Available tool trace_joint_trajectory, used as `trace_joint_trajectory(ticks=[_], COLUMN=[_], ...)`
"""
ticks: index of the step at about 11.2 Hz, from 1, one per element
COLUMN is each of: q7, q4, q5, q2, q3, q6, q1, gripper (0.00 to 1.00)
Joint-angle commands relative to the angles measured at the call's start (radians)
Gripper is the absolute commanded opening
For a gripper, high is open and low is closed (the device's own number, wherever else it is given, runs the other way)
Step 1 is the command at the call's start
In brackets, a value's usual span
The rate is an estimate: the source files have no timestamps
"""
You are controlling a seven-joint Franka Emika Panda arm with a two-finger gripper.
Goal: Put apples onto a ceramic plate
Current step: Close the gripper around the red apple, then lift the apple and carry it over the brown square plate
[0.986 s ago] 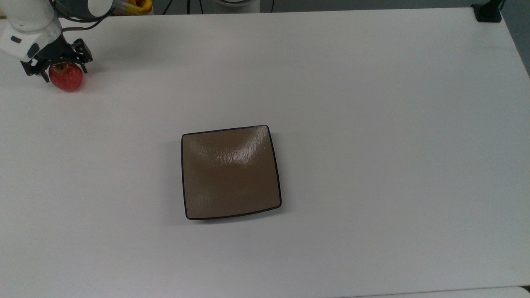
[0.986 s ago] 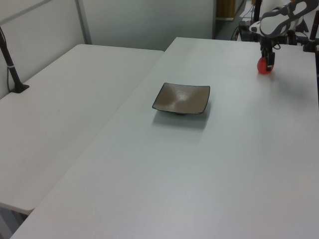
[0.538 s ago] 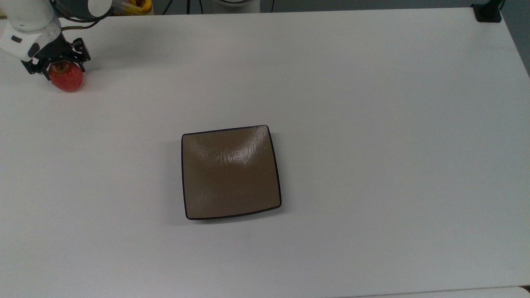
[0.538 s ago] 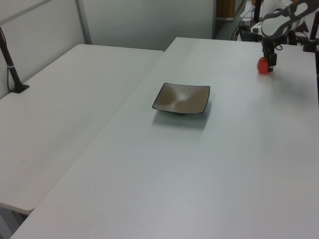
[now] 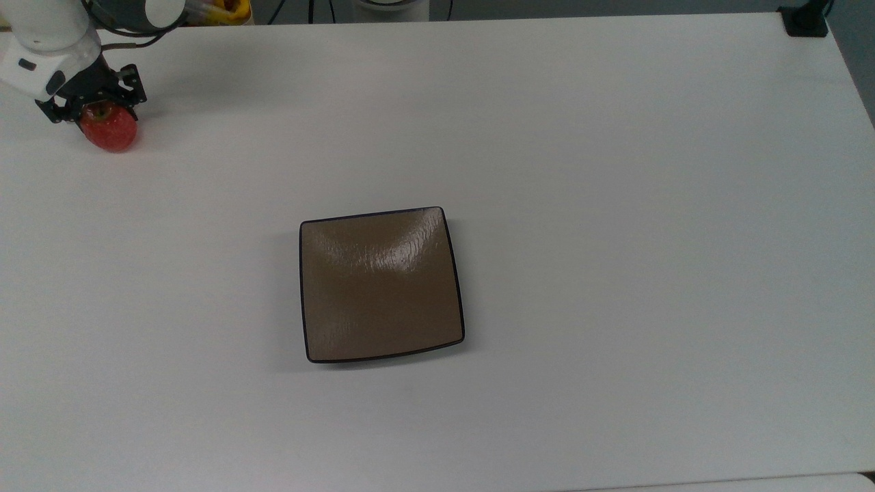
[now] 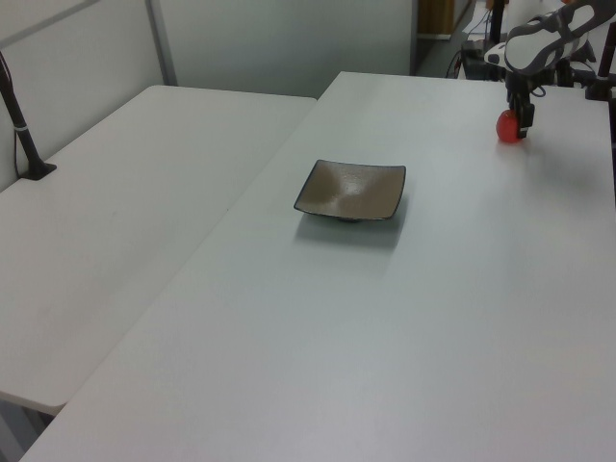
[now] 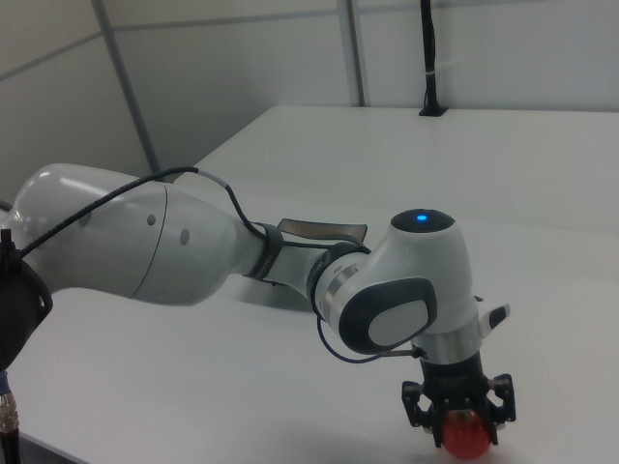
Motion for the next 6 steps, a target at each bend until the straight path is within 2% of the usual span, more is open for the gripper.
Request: trace_joint_trajectory(ticks=[1,3,6], q7=[0.000,0.002,-0.001], q4=[-0.014,0.030,0.181], q5=[-0.009,-0.001,0.051], q2=[-0.033,-0.077,-0.146], q3=[0.000,0.008,0.009], q6=[0.018,-0.070,-0.359], q1=[0.002,0.011,0.054], gripper=[0.00,0.00,0.00])
